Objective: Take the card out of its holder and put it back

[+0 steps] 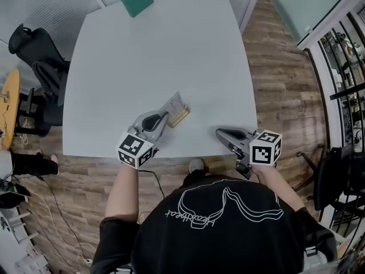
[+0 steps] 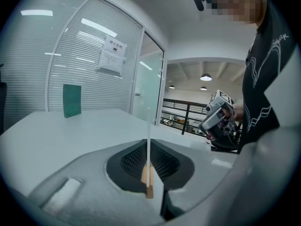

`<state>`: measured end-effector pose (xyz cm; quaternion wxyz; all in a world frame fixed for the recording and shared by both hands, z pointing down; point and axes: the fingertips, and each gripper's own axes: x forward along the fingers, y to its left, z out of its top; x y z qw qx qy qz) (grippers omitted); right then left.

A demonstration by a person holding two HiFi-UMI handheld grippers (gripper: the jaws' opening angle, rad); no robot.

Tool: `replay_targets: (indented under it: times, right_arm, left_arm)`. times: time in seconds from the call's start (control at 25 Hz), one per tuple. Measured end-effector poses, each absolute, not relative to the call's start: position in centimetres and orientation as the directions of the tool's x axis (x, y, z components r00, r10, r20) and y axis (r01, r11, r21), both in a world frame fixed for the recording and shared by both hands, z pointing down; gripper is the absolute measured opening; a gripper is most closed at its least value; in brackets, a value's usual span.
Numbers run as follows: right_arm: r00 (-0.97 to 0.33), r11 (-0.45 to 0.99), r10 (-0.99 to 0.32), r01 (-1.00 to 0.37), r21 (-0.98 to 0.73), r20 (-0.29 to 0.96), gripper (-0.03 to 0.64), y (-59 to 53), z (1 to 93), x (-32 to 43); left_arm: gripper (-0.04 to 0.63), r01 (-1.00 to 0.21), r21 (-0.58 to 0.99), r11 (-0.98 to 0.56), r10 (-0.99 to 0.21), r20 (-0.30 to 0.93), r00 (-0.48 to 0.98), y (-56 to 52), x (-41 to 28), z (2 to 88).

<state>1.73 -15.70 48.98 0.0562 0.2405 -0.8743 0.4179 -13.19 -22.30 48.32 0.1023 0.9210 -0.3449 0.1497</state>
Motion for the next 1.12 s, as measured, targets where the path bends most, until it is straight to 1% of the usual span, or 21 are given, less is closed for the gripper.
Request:
replay_targets:
  times: [0.24, 0.44, 0.68, 0.92, 1.12]
  right_arm:
    - [-0.886, 0.590, -0.368, -0.457, -0.666, 0.282, 0.009, -14.7, 47.5, 2.7]
    - [-0.903, 0.625, -0.357, -0.420, -0.658, 0.238, 0.009, -12.9, 46.2, 3.0]
    - [-0.924, 0.685, -0.325, -0.378, -0.623, 0.203, 0.009, -10.7, 44.3, 4.4]
    - [-0.940, 0.732, -0.296, -0.339, -0.591, 0.171, 0.009, -8.3, 42.3, 5.3]
    - [-0.938, 0.777, -0.295, -0.346, -0.525, 0.182, 0.009, -6.7, 41.9, 6.1]
  left_arm:
    - [0.025, -0.728, 0.083, -0.680, -0.681, 0.297, 0.670, -21.2, -13.5, 45.3]
    - [0.025, -0.763, 0.098, -0.639, -0.721, 0.270, 0.639, -18.0, -12.6, 42.8]
    - [0.025, -0.773, 0.203, -0.601, -0.738, 0.228, 0.635, -12.2, -9.1, 40.6]
    - [0.025, -0.800, 0.252, -0.545, -0.769, 0.229, 0.597, -7.2, -6.2, 39.2]
    - [0.025, -0.808, 0.305, -0.504, -0.792, 0.211, 0.573, -3.8, -4.6, 38.6]
